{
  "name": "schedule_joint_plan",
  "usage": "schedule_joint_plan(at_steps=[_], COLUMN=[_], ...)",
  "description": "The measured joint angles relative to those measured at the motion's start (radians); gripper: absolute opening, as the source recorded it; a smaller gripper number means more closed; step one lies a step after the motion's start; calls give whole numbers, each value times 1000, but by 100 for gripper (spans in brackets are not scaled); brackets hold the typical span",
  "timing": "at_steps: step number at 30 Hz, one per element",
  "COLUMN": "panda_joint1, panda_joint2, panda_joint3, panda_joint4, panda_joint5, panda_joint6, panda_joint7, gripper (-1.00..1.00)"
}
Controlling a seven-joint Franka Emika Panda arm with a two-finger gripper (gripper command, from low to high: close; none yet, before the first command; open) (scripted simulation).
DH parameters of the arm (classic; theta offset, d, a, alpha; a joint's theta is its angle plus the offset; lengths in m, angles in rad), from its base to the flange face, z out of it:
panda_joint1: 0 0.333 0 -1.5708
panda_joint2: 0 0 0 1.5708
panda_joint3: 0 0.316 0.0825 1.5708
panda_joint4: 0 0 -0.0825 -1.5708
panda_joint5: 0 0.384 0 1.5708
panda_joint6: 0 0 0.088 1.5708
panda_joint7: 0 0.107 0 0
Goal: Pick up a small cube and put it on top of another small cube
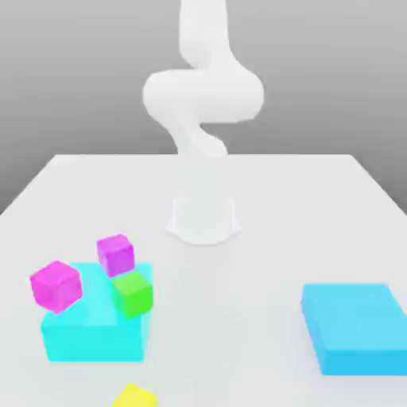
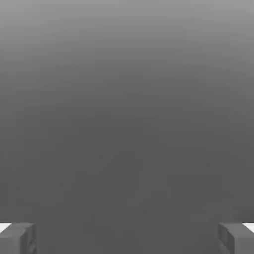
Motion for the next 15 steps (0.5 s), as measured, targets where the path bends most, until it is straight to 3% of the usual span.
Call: schedule_joint_plan(at_steps=[15], panda_joint1=[-78], panda_joint2=[550], panda_joint3=[-9], panda_joint4=[-2], panda_joint5=[-14], panda_joint6=[172], panda_joint7=[138], gripper=[0])
